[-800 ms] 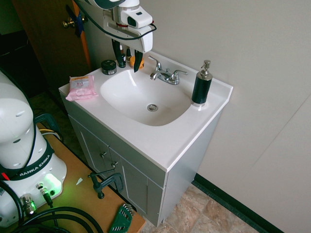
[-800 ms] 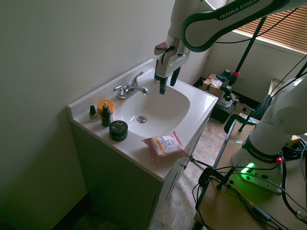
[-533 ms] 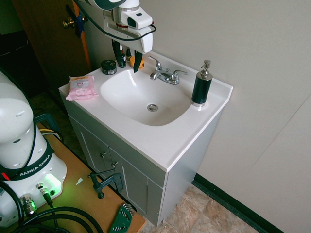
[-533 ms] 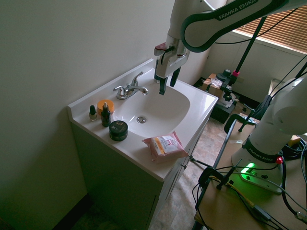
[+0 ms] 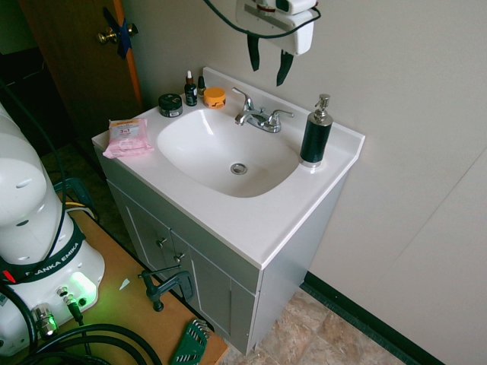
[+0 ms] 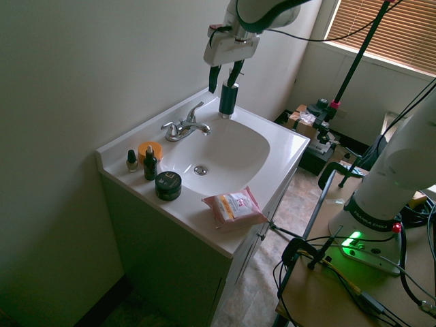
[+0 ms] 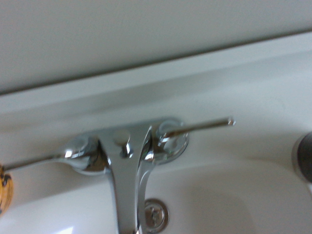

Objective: Sanitize yourself

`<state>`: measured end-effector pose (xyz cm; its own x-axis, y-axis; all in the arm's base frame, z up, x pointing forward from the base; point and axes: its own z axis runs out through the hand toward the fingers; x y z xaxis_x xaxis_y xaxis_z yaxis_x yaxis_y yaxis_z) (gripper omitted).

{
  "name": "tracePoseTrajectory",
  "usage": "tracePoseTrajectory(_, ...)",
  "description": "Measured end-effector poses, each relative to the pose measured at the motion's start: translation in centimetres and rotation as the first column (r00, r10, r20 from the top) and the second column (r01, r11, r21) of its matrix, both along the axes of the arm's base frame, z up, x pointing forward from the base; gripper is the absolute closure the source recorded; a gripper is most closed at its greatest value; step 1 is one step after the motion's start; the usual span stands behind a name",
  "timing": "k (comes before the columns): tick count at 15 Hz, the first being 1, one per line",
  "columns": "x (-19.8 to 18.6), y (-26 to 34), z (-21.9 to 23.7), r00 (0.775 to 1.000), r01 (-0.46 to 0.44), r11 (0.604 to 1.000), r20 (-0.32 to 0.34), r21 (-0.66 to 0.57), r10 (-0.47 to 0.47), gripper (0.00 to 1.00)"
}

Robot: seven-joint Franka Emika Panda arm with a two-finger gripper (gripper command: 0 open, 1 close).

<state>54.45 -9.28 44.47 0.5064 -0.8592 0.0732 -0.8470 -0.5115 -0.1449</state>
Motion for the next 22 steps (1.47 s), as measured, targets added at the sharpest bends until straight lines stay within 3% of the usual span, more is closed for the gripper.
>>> tracePoseTrajectory(4,2.8,-4.4,1.4,0.997,0.074,0.997,0.008,0.006,-0.074,1.00)
tracePoseTrajectory(9,3.4,-8.4,0.8,0.989,0.147,0.989,0.008,0.023,-0.147,1.00)
tracePoseTrajectory(22,2.3,-12.5,-0.1,0.979,0.206,0.978,-0.008,0.033,-0.206,1.00)
